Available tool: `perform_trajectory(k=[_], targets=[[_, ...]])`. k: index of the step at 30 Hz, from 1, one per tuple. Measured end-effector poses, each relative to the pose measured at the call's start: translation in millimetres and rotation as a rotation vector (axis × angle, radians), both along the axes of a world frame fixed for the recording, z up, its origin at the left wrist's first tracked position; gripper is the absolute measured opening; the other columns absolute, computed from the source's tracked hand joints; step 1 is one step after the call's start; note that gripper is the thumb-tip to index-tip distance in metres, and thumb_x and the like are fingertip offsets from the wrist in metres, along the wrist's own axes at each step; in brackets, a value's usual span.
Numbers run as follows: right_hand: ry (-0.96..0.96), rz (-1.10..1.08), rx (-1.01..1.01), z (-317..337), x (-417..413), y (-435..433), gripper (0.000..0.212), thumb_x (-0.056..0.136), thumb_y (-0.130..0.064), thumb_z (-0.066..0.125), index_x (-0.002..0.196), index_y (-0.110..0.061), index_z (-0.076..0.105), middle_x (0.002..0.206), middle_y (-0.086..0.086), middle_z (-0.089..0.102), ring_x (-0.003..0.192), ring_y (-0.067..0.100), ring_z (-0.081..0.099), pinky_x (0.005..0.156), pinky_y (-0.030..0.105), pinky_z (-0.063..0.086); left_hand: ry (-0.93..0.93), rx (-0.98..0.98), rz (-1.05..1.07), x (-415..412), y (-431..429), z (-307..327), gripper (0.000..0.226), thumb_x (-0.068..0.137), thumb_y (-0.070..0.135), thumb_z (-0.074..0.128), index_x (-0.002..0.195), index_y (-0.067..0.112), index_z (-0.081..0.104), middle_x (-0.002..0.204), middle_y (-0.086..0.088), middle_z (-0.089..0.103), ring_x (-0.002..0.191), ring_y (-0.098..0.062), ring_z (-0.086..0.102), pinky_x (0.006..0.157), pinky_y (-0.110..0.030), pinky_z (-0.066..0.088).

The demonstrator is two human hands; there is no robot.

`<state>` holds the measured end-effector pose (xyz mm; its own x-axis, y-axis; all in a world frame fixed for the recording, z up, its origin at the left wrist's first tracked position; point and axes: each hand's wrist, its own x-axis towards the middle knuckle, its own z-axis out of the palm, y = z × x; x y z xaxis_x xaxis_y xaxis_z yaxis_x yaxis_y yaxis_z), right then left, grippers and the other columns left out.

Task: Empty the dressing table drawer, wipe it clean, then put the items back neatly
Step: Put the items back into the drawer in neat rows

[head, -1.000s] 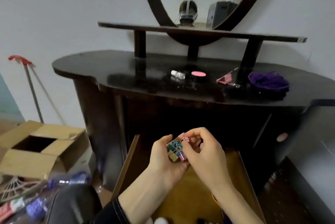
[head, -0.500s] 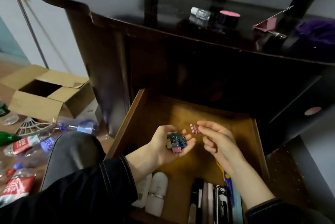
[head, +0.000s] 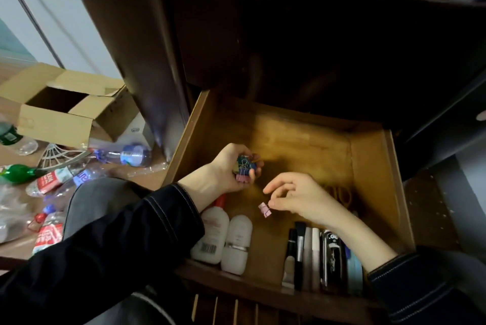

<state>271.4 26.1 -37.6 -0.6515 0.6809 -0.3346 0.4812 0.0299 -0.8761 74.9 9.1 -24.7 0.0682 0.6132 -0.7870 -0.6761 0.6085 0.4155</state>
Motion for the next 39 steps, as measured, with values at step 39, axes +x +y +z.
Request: perform_trajectory(k=[39], targets=[[-0.461,0.716,0.085,-24,-24,-40,0.012,0.086,-0.014,0.073,0.092,-0.005,0.078,0.085,0.009,0.074,0.071,0.012,0.057,0.061,0.028,0.043,-0.012,0.115,-0.024,1,3,8,0.014,0.094,0.016,0.047,0.096,0.008,0.058,0.09,-0.011,0.062,0.067,-0.019,0.058,0.043,-0.021,0.047]])
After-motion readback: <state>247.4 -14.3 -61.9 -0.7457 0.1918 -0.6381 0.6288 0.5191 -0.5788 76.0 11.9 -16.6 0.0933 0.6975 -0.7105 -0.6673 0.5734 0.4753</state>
